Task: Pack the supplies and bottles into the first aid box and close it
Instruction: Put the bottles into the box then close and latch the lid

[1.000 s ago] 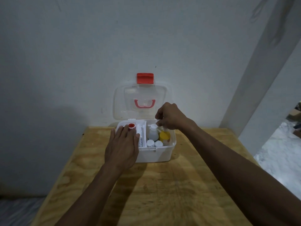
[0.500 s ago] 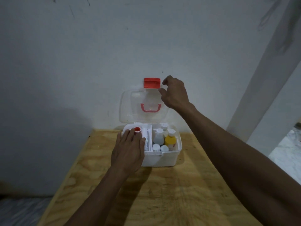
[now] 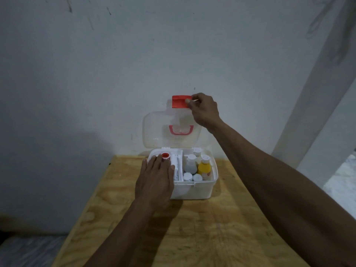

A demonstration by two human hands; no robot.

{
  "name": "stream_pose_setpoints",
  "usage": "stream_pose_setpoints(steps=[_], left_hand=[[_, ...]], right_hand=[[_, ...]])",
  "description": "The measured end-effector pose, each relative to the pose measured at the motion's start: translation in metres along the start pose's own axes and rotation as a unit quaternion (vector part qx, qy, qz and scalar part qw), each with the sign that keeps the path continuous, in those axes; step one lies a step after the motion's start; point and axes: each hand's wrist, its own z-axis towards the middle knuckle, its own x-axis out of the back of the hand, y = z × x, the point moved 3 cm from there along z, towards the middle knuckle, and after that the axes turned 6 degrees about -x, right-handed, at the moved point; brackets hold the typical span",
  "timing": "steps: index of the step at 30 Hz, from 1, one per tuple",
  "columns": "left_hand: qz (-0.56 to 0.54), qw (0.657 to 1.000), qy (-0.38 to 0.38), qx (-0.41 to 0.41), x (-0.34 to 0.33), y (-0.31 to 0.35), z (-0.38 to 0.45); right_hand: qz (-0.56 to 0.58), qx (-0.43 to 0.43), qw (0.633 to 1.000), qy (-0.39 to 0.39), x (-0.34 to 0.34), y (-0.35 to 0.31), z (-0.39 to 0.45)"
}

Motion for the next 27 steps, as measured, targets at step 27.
stream_pose_setpoints(steps=[27], left_hand=[[-0.117,0.984,0.108,-0.082,0.051,0.002,-0.017]], right_hand=[[-0.048,0.209,0.973,-0.086,0.029,0.057,-0.169]])
